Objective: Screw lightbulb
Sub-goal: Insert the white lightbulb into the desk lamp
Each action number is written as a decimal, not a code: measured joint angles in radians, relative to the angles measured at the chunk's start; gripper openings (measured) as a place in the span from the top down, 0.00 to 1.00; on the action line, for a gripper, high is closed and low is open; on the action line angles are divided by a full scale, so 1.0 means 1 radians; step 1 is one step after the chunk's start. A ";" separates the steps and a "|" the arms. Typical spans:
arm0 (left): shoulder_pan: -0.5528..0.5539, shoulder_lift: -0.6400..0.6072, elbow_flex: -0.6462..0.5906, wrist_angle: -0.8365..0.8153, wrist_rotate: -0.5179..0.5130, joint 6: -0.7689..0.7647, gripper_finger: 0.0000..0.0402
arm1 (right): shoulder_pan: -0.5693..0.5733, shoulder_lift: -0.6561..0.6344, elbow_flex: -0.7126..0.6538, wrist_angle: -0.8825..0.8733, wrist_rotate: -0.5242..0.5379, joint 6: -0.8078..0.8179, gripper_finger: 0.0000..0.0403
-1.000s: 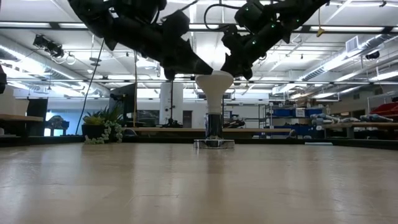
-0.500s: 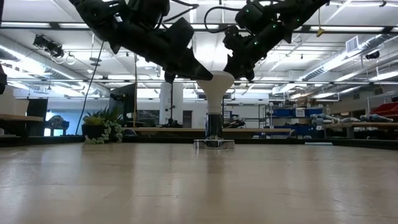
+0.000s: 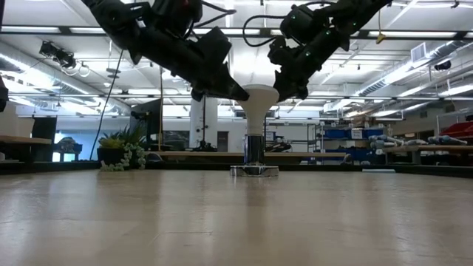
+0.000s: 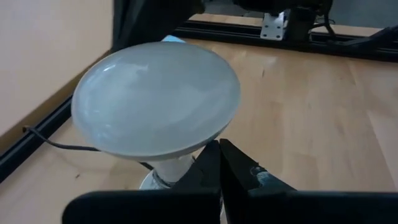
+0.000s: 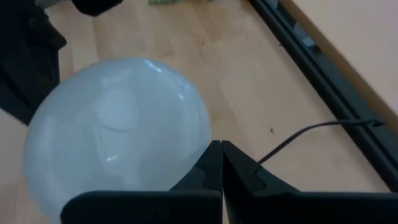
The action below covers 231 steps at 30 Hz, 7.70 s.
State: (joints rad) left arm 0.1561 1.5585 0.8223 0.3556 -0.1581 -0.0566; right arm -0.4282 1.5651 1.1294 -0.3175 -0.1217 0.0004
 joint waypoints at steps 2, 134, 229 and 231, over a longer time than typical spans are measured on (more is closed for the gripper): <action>0.007 0.000 0.000 -0.008 -0.003 0.000 1.00 | 0.001 -0.005 0.000 -0.016 0.000 0.004 0.98; 0.007 0.048 0.071 0.013 0.122 0.001 1.00 | -0.034 0.000 -0.002 0.186 -0.006 -0.109 0.98; 0.071 -0.096 0.069 -0.172 0.145 0.073 1.00 | 0.036 -0.086 -0.004 0.042 0.080 -0.044 0.98; 0.062 -0.091 0.070 -0.169 0.129 0.084 1.00 | 0.040 -0.075 -0.003 0.066 0.076 -0.040 0.98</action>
State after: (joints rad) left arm 0.2184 1.4679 0.8925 0.1865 -0.0296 0.0273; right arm -0.3884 1.4906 1.1268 -0.2515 -0.0452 -0.0393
